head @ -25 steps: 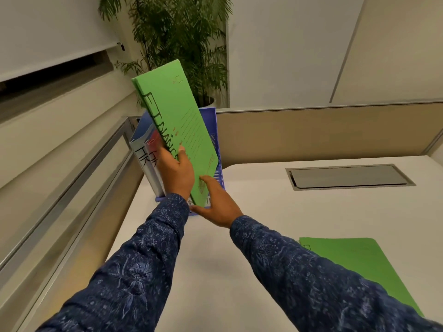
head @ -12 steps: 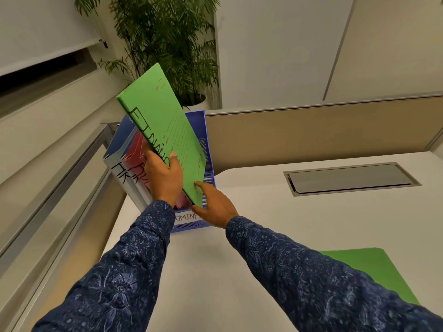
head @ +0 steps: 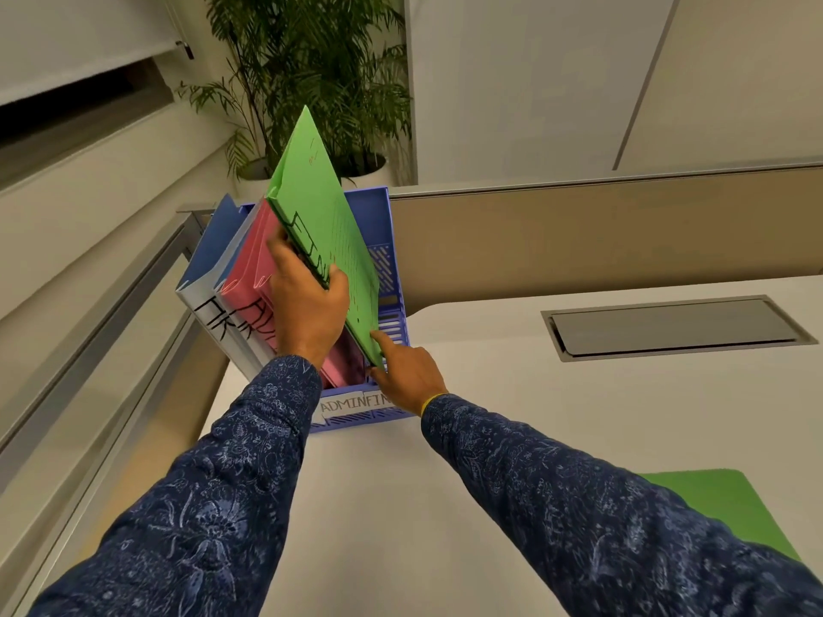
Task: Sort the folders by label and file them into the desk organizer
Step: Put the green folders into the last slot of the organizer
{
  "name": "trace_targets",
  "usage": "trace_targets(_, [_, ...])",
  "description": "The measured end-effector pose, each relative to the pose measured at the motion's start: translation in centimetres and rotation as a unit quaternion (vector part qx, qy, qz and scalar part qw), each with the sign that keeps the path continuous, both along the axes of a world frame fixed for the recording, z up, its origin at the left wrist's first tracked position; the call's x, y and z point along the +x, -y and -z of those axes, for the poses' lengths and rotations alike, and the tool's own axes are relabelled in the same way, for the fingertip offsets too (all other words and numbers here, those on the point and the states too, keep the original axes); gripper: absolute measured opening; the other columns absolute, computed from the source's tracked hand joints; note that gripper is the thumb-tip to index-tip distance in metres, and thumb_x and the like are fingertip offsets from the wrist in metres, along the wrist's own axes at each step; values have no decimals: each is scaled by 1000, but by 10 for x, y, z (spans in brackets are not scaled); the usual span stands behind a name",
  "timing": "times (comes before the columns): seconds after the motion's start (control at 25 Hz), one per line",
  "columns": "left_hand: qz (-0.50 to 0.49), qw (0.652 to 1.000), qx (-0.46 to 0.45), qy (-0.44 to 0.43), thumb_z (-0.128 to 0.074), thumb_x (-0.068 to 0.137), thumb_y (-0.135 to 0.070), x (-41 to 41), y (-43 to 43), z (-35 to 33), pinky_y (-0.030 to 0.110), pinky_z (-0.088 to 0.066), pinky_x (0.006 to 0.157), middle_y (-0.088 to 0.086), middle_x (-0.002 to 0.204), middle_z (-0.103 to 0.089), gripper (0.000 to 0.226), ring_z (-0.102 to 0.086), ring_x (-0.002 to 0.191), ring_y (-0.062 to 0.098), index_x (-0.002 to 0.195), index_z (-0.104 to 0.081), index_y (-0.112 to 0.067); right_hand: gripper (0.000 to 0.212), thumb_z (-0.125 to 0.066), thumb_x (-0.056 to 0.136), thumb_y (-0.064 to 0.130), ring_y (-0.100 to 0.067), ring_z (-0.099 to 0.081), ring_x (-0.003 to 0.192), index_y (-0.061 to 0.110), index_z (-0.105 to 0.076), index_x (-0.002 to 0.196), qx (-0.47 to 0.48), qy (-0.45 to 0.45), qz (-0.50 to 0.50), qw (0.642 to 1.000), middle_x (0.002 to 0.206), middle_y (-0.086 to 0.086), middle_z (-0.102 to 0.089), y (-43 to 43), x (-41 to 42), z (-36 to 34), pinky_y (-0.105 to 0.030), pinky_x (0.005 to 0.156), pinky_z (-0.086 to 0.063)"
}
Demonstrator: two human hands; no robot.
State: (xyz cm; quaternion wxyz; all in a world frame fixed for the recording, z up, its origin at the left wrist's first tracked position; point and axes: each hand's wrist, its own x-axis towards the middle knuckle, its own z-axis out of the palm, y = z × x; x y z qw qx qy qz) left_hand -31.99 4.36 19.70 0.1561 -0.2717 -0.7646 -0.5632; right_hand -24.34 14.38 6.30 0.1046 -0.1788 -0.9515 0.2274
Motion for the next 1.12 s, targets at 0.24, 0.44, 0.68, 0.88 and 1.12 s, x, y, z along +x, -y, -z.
trace_targets(0.24, [15,1000,-6,-25,-60,85,-7,-2,1,4,42,-56,90,5,127,-56,68,-61,110,21,143,-24,-15,61,-59,92,41,-38,-62,98,17,-37,144,21,-7,-2,1000,114,-13,-69,5,-2,9,-43,87,-41])
trace_targets(0.44, [10,1000,-19,-22,-60,86,-8,0,3,10,23,-49,92,6,130,-55,65,-54,117,16,142,-29,-18,67,-60,91,45,-37,-61,105,16,-34,146,11,0,-4,1000,121,-15,-66,7,0,5,-45,93,-44])
trace_targets(0.68, [61,997,-38,22,-65,85,-10,19,15,31,39,-48,105,5,145,-42,78,-47,131,16,148,-20,-21,71,-64,90,45,-29,-48,126,12,-36,147,-23,-57,10,998,140,-12,-53,9,21,0,-42,104,-44])
trace_targets(0.88, [93,988,-98,77,-65,90,-17,73,46,85,42,-37,113,2,159,-23,86,-28,144,13,153,-7,-29,68,-66,88,44,-23,-48,125,17,-39,144,-32,-65,27,997,139,-5,-52,12,69,4,-38,105,-43])
trace_targets(1.12, [91,943,-310,79,-55,90,-57,135,82,134,44,-27,118,3,163,-18,82,-20,149,22,154,-16,-22,73,-59,90,54,-23,-40,136,18,-33,148,21,-1,48,999,150,-4,-43,22,160,18,-37,112,-33])
